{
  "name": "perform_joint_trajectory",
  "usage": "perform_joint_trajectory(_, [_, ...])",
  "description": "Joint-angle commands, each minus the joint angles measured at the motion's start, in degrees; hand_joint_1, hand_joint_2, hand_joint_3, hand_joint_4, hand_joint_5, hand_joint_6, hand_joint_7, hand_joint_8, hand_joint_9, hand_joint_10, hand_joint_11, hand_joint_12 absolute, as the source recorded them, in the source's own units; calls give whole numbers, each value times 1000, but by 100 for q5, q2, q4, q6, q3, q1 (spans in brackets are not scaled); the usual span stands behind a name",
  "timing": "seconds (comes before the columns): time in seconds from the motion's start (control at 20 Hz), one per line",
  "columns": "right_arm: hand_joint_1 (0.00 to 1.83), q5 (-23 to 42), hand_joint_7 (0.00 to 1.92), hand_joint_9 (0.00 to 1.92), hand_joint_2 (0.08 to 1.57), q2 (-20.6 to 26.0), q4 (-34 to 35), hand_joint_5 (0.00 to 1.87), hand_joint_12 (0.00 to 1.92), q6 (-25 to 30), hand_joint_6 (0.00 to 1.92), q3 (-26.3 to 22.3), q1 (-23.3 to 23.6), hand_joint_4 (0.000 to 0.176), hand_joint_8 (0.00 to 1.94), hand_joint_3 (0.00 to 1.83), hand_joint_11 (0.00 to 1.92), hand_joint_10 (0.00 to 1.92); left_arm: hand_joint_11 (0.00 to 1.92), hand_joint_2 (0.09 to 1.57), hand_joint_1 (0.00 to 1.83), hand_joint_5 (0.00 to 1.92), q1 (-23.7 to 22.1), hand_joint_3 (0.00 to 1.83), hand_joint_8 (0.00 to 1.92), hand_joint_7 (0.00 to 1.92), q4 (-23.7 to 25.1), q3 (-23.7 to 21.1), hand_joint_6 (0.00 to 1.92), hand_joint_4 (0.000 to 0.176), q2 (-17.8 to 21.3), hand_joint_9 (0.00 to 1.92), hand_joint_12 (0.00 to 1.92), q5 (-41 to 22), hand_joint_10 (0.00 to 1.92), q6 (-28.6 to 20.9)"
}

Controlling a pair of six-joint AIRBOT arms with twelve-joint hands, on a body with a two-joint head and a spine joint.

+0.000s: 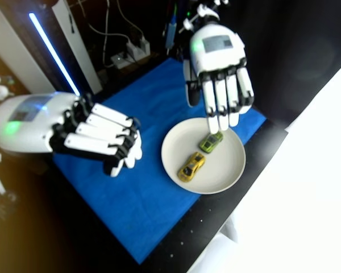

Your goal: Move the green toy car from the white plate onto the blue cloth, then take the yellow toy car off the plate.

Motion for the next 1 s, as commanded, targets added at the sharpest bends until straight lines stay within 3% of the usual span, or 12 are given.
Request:
perform_joint_trajectory(0.0, [1092, 678, 500, 358, 1126, -22, 60, 518, 1740, -20, 909, 23, 43, 0, 782, 17, 267, 1131, 14, 959, 878, 542, -95, 0, 10, 628, -84, 47, 43, 0, -60, 429, 1626, -422, 544, 248])
perform_joint_trajectory(0.1, [1040, 677, 521, 373, 1127, -23, 60, 514, 1715, -20, 864, 25, 43, 0, 723, 15, 283, 1092, 50, 972, 916, 572, -131, 1, 20, 669, -365, 131, 45, 0, -194, 435, 1627, -291, 648, 762])
perform_joint_trajectory(0.2, [1061, 676, 498, 350, 1133, -27, 59, 497, 1755, -20, 891, 28, 43, 0, 797, 16, 267, 1177, 35, 1019, 935, 547, -142, 11, 5, 630, -408, 240, 21, 0, -294, 392, 1644, -181, 705, 826])
perform_joint_trajectory(0.3, [1099, 676, 488, 353, 1126, -29, 59, 490, 1740, -20, 942, 28, 43, 0, 833, 12, 253, 1175, 55, 1030, 898, 545, -141, 7, 9, 643, -550, 346, 12, 0, -340, 376, 1675, -143, 786, 826])
perform_joint_trajectory(0.4, [1112, 676, 500, 360, 1124, -29, 58, 484, 1727, -20, 956, 29, 43, 0, 821, 12, 237, 1143, 5, 1053, 899, 558, -139, 9, 0, 613, -685, 472, 12, 0, -399, 359, 1683, -93, 745, 826])
perform_joint_trajectory(0.45, [1115, 676, 515, 375, 1121, -29, 57, 489, 1710, -20, 952, 29, 43, 0, 805, 11, 254, 1120, 33, 1056, 880, 565, -136, 6, 22, 662, -734, 546, 12, 0, -443, 368, 1728, -55, 835, 826])
perform_joint_trajectory(0.65, [1135, 678, 501, 357, 1113, -29, 54, 499, 1754, -20, 1020, 35, 43, 0, 841, 8, 221, 1158, 77, 1058, 927, 575, -96, 4, 15, 694, -860, 836, 6, 0, -664, 448, 1619, 103, 691, 826])
perform_joint_trajectory(0.8, [1126, 678, 480, 345, 1117, -36, 51, 486, 1779, -20, 1055, 40, 43, 0, 881, 11, 233, 1199, 1, 1042, 941, 576, -50, 0, 5, 681, -966, 989, 4, 0, -766, 431, 1654, 167, 654, 826])
perform_joint_trajectory(0.95, [1139, 678, 505, 362, 1099, -41, 45, 495, 1762, -20, 1056, 45, 43, 0, 884, 4, 243, 1180, 19, 1075, 932, 513, 33, 3, 0, 657, -1100, 1112, 1, 0, -829, 489, 1561, 217, 444, 826])
